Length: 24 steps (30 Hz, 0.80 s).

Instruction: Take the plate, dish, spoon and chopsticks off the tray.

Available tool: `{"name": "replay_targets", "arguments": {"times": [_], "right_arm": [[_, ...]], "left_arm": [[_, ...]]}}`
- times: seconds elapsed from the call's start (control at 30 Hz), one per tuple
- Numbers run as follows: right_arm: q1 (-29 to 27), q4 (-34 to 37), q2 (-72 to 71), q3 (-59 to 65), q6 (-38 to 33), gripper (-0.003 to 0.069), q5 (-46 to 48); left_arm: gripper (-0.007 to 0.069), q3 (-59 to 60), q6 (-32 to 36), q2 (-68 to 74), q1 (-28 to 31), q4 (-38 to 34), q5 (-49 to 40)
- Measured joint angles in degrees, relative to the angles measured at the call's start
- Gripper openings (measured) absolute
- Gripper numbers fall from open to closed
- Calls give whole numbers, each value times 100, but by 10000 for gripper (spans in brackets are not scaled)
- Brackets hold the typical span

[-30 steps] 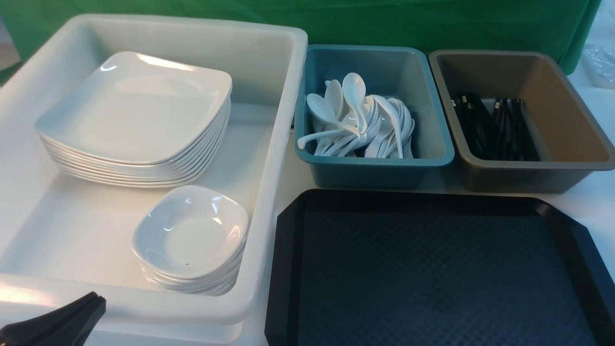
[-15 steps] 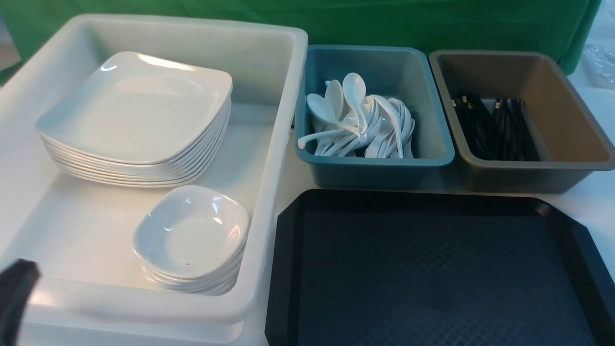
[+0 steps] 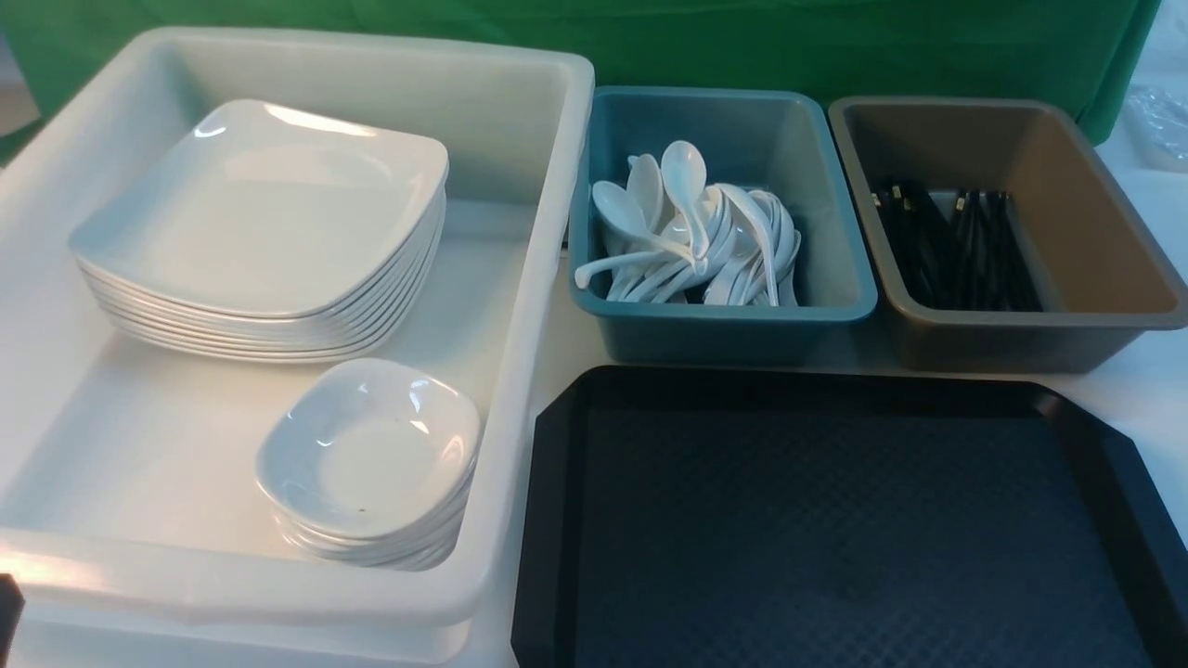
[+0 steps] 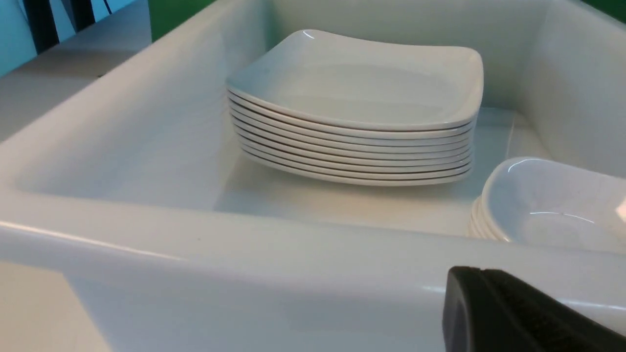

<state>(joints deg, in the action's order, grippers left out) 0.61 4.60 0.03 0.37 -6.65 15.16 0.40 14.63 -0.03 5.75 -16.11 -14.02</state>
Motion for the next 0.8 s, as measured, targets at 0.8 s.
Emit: {"name": "replay_targets", "arguments": {"times": [0.8], "right_arm": [[0, 0, 0, 0, 0, 129, 7]], "left_arm": [[5, 0, 0, 0, 0, 25, 40]]}}
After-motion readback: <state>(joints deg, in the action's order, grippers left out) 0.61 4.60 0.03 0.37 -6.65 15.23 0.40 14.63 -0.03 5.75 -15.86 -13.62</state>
